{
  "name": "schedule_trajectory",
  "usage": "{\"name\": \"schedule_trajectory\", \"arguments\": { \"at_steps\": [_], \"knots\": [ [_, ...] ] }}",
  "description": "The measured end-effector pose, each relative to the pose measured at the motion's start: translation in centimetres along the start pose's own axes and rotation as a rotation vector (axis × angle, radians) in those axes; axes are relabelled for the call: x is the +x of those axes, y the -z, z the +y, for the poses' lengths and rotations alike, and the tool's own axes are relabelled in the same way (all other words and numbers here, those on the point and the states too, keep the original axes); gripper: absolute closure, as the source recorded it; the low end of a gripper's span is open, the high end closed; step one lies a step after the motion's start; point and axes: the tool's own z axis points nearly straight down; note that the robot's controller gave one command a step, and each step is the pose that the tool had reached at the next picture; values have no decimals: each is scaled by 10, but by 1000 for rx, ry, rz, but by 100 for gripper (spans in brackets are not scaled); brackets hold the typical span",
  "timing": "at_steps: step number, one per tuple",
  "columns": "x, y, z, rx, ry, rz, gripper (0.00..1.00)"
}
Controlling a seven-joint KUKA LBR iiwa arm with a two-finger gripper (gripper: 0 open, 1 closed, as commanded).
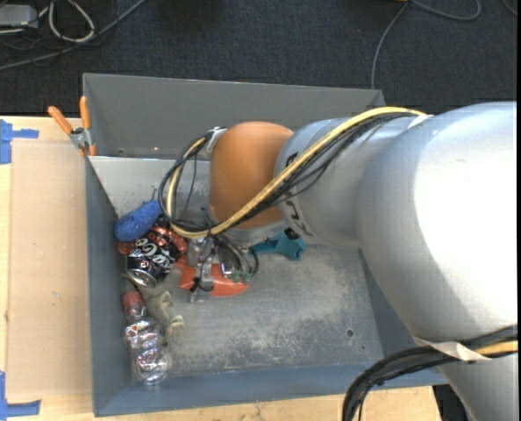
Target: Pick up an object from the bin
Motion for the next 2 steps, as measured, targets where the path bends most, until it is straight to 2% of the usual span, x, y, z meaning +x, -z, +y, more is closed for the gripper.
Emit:
{"name": "schedule_trajectory", "arguments": {
  "at_steps": [1, 2],
  "knots": [
    [7, 1, -28, -2, 158, 3, 100],
    [5, 64, -20, 0, 65, 9, 100]
  ]
}}
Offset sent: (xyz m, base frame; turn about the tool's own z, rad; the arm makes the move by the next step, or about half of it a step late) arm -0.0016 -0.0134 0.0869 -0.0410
